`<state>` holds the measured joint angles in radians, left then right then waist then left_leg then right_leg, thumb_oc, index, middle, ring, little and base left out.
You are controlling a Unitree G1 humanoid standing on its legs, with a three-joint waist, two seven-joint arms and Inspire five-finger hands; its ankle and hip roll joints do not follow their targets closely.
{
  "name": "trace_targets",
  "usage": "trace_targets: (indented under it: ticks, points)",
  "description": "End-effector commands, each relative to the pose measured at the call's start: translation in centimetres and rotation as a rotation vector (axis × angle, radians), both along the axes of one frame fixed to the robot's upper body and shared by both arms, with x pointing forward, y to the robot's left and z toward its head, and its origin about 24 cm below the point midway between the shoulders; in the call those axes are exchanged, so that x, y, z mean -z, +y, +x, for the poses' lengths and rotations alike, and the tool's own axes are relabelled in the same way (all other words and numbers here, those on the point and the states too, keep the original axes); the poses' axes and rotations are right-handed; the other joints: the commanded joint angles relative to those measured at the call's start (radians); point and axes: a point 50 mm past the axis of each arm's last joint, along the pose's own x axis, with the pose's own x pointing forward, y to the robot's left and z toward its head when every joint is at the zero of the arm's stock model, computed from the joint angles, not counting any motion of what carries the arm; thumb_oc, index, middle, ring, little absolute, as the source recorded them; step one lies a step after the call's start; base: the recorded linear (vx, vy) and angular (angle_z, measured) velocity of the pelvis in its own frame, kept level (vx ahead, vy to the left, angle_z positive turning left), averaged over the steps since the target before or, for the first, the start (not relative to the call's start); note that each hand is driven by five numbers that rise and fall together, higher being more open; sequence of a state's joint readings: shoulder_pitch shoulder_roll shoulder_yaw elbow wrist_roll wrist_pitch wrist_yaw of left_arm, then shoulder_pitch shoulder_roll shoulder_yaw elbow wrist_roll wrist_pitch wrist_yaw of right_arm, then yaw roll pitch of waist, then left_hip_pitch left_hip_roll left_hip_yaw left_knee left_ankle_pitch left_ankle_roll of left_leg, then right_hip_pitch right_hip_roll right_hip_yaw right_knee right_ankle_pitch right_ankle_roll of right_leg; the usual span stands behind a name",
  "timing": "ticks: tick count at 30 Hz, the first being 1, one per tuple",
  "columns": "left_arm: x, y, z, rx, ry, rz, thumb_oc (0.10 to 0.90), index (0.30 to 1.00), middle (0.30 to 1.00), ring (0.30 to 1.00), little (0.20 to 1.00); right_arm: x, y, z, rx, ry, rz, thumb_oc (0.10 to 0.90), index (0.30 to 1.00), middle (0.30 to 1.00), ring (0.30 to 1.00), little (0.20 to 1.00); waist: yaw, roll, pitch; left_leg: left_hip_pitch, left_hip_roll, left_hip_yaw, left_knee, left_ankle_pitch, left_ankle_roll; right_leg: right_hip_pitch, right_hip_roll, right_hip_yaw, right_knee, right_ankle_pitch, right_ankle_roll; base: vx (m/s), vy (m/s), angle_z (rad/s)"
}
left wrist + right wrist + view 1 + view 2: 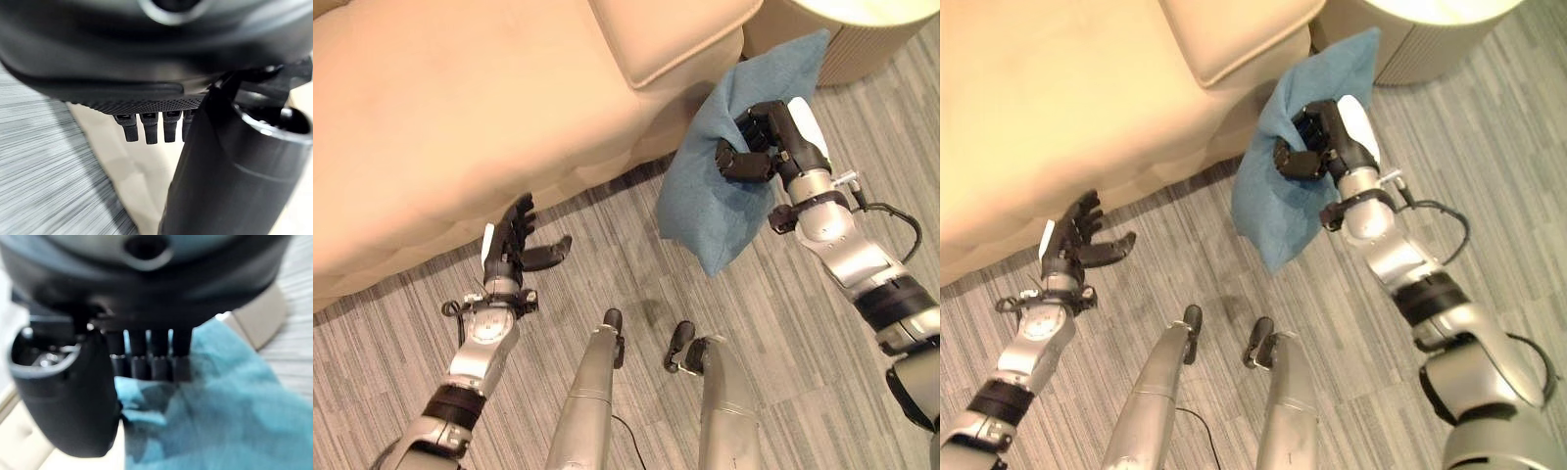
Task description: Pick up all the scattered cushions and arrange them neatly on the sofa.
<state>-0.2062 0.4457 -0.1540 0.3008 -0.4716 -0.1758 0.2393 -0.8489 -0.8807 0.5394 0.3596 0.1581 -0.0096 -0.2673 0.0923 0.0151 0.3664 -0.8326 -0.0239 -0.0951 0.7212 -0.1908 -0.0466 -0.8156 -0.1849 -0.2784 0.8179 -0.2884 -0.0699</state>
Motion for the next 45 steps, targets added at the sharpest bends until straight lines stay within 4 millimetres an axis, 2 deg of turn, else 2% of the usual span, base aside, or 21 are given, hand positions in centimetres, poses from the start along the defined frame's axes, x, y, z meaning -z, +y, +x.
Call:
trace_targets:
  ticks: [1,3,5,6,7,8,13,15,19,22,24,26,29,35,41,45]
  points:
    - [-0.3,-0.3,-0.4,0.048,-0.071,-0.012,0.800,0.900,0.900,0.900,0.900,-6.1,3.6,-3.2,-0.287,-0.352,-0.020,0.400,0.300,0.300,0.300,0.300,0.008,-0.020,-0.114,0.105,0.025,-0.021,-0.142,0.028,-0.007,0.178,-0.008,-0.010,-0.199,0.058,0.097,0.11,-0.062,0.22]
    - [1.4,0.2,-1.7,0.021,-0.021,-0.055,0.800,0.900,0.900,0.900,0.900,-5.1,2.5,-4.2,-0.289,-0.338,-0.055,0.400,0.300,0.300,0.300,0.300,0.010,-0.043,-0.153,0.253,0.030,-0.019,-0.289,0.062,-0.018,0.323,0.007,-0.033,-0.340,0.094,0.113,0.20,-0.060,0.22]
    - [2.0,0.3,-2.1,0.015,-0.004,-0.062,0.800,0.900,0.900,0.900,0.900,-4.8,2.1,-4.5,-0.287,-0.331,-0.052,0.400,0.300,0.300,0.300,0.300,0.011,-0.047,-0.163,0.297,0.030,-0.015,-0.325,0.074,-0.022,0.368,0.011,-0.042,-0.380,0.105,0.118,0.17,-0.011,0.06]
    - [3.0,0.8,-3.0,0.017,0.037,-0.054,0.800,0.900,0.900,0.900,0.900,-4.6,1.5,-5.3,-0.299,-0.323,-0.067,0.400,0.300,0.300,0.300,0.300,0.013,-0.057,-0.200,0.415,0.031,-0.008,-0.460,0.133,-0.025,0.481,0.026,-0.062,-0.511,0.163,0.125,0.22,0.022,-0.02]
    - [3.3,0.9,-3.3,0.021,0.056,-0.040,0.800,0.900,0.900,0.900,0.900,-4.5,1.3,-5.4,-0.300,-0.316,-0.080,0.400,0.300,0.300,0.300,0.300,0.014,-0.061,-0.217,0.457,0.035,-0.002,-0.500,0.139,-0.028,0.521,0.034,-0.062,-0.549,0.171,0.130,0.16,0.027,-0.01]
    - [3.3,0.9,-3.3,0.021,0.057,-0.039,0.800,0.900,0.900,0.900,0.900,-4.5,1.3,-5.4,-0.299,-0.316,-0.080,0.400,0.300,0.300,0.300,0.300,0.015,-0.061,-0.214,0.462,0.035,-0.001,-0.504,0.140,-0.028,0.526,0.035,-0.062,-0.552,0.172,0.130,0.12,0.002,0.00]
    - [4.5,1.2,-4.4,0.043,0.115,-0.010,0.800,0.900,0.900,0.900,0.900,-4.0,1.1,-5.9,-0.313,-0.281,-0.111,0.400,0.300,0.300,0.300,0.300,0.020,-0.069,-0.278,0.611,0.054,0.026,-0.637,0.168,-0.038,0.659,0.061,-0.057,-0.682,0.202,0.148,0.13,0.009,-0.10]
    - [4.7,1.3,-4.6,0.045,0.125,-0.007,0.800,0.900,0.900,0.900,0.900,-3.7,1.1,-6.0,-0.317,-0.271,-0.108,0.400,0.300,0.300,0.300,0.300,0.020,-0.069,-0.293,0.632,0.054,0.028,-0.662,0.177,-0.036,0.679,0.064,-0.058,-0.706,0.209,0.150,0.09,0.022,-0.11]
    - [6.2,1.1,-5.7,0.046,0.188,-0.028,0.800,0.900,0.900,0.900,0.900,-3.3,1.2,-6.6,-0.357,-0.257,-0.080,0.400,0.300,0.300,0.300,0.300,0.023,-0.072,-0.356,0.762,0.056,0.049,-0.775,0.196,-0.033,0.794,0.090,-0.050,-0.804,0.224,0.164,0.13,0.029,-0.11]
    - [7.1,1.0,-6.0,0.031,0.219,-0.076,0.800,0.900,0.900,0.900,0.900,-3.8,1.3,-7.1,-0.382,-0.285,-0.064,0.400,0.300,0.300,0.300,0.300,0.024,-0.073,-0.376,0.806,0.053,0.060,-0.808,0.201,-0.036,0.838,0.099,-0.046,-0.840,0.229,0.168,0.09,0.009,-0.17]
    - [8.2,0.1,-6.4,-0.013,0.235,-0.235,0.800,0.900,0.900,0.900,0.900,-4.7,2.2,-8.1,-0.440,-0.355,-0.001,0.400,0.300,0.300,0.300,0.300,0.017,-0.077,-0.396,0.829,0.050,0.071,-0.808,0.196,-0.038,0.875,0.106,-0.038,-0.877,0.236,0.170,0.05,-0.012,-0.16]
    - [8.5,-0.2,-6.5,-0.020,0.241,-0.273,0.800,0.900,0.900,0.900,0.900,-5.1,2.7,-8.5,-0.473,-0.381,0.023,0.400,0.300,0.300,0.300,0.300,0.016,-0.076,-0.401,0.836,0.050,0.076,-0.808,0.194,-0.039,0.887,0.107,-0.033,-0.889,0.242,0.171,0.00,-0.018,-0.17]
    - [9.3,-0.8,-6.5,-0.003,0.272,-0.302,0.800,0.900,0.900,0.900,0.900,-7.6,3.9,-9.2,-0.530,-0.477,-0.030,0.400,0.300,0.300,0.300,0.300,0.010,-0.072,-0.413,0.833,0.045,0.082,-0.808,0.200,-0.042,0.897,0.105,-0.031,-0.900,0.247,0.173,-0.01,-0.011,-0.21]
    - [9.5,-1.5,-5.7,0.053,0.292,-0.286,0.800,0.900,0.900,0.900,0.900,-11.0,5.0,-10.0,-0.581,-0.553,-0.141,0.400,0.300,0.300,0.300,0.300,-0.008,-0.073,-0.431,0.839,0.041,0.088,-0.808,0.198,-0.050,0.907,0.100,-0.030,-0.905,0.247,0.176,0.01,0.009,0.02]
    - [9.2,-2.8,-4.9,0.099,0.275,-0.365,0.800,0.900,0.900,0.900,0.900,-12.1,6.2,-10.5,-0.643,-0.582,-0.144,0.400,0.300,0.300,0.300,0.300,-0.015,-0.075,-0.438,0.853,0.042,0.095,-0.808,0.189,-0.048,0.912,0.101,-0.017,-0.905,0.244,0.178,0.01,0.004,-0.02]
    - [8.6,-4.8,-4.1,0.166,0.242,-0.480,0.800,0.900,0.900,0.900,0.900,-12.2,7.4,-10.6,-0.706,-0.583,-0.114,0.400,0.300,0.300,0.300,0.300,-0.021,-0.078,-0.446,0.864,0.046,0.103,-0.808,0.182,-0.046,0.920,0.102,-0.009,-0.905,0.239,0.179,0.03,0.008,-0.13]
